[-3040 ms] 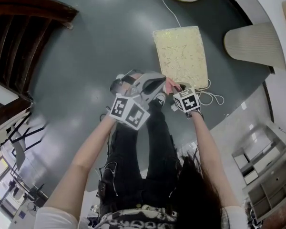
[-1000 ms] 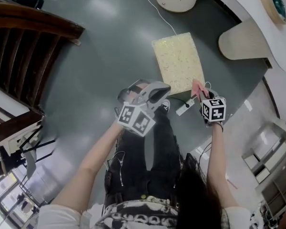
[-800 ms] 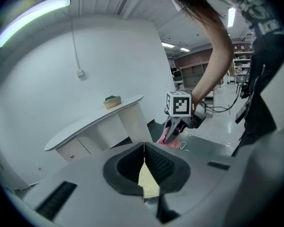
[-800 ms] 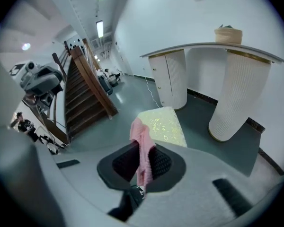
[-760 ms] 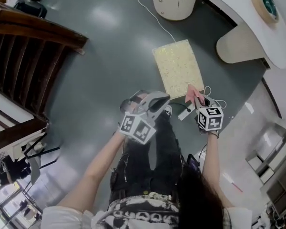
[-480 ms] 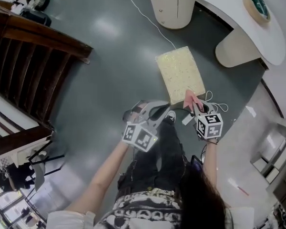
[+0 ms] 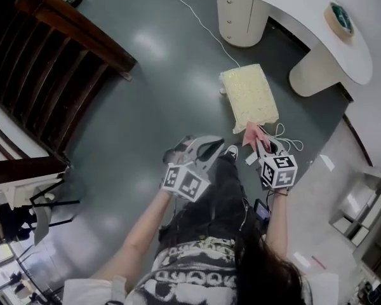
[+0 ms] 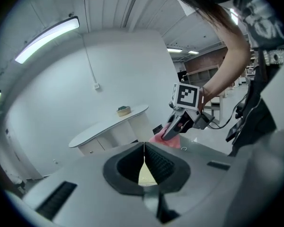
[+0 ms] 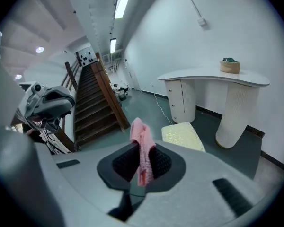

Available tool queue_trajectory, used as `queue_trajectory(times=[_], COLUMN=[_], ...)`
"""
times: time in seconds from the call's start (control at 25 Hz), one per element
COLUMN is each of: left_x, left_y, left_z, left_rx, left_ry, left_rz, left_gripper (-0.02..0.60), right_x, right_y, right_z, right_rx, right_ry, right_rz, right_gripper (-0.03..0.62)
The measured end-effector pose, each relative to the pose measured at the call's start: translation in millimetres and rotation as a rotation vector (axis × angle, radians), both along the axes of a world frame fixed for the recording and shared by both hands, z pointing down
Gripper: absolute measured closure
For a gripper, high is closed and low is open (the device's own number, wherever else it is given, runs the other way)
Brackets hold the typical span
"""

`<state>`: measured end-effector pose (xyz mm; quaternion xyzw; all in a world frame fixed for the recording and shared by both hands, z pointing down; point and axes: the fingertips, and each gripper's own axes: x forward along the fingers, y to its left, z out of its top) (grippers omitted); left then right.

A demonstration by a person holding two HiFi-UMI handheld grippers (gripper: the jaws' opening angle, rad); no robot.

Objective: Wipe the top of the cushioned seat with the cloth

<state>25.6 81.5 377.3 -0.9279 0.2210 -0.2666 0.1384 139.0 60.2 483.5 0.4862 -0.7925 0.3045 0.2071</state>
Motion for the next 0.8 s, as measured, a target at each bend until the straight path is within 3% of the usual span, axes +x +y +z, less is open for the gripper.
queue_trajectory(times=[0.32, 0.8], left_x=[-46.0, -55.8], left_y=[82.3, 163.2], left_z=[-15.9, -39.3], left_rx=[0.032, 0.065], left_ry=[0.041, 0.059], left_rz=[-0.047, -0.016], left_gripper=[0.575, 0.575], right_x=[-57.6, -83.6], right_y=[81.5, 157.6], right_z=[-48.7, -106.2], right_rx=[0.060, 0.176], right_ry=[-0.011, -0.022], right_rz=[-0.046, -0.042], right_gripper=[0.583, 0.583])
